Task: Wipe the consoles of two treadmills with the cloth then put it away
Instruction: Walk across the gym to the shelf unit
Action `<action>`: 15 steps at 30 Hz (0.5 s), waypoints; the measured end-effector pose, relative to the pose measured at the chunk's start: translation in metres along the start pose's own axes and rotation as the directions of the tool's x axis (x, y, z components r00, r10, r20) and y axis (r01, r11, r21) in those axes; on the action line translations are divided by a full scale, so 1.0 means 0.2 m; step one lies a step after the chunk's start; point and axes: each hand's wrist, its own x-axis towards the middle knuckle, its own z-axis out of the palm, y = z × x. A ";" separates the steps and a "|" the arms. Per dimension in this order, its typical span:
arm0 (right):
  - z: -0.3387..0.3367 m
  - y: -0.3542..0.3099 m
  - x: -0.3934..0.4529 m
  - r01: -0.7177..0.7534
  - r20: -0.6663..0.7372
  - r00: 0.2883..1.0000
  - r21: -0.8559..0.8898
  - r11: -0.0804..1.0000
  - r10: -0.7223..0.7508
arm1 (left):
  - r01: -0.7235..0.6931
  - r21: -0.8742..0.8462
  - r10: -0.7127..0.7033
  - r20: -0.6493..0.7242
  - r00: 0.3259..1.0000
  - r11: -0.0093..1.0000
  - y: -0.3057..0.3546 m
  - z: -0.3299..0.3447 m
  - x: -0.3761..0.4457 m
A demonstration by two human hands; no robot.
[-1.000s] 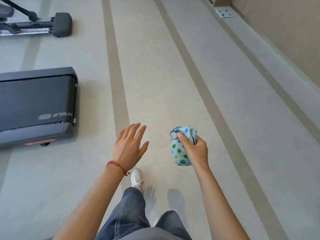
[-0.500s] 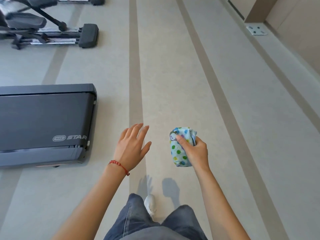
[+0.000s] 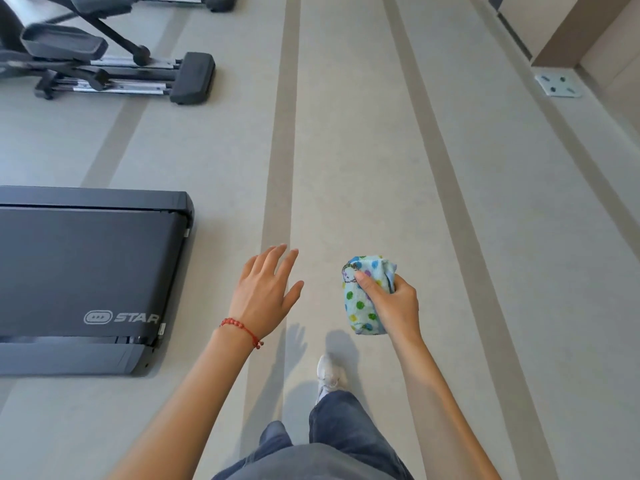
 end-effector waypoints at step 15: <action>0.32 -0.61 1.24 -0.036 0.081 0.996 -0.015 0.999 0.037 | 0.095 0.046 -0.094 -0.008 0.996 0.994 -0.37 0.18 1.27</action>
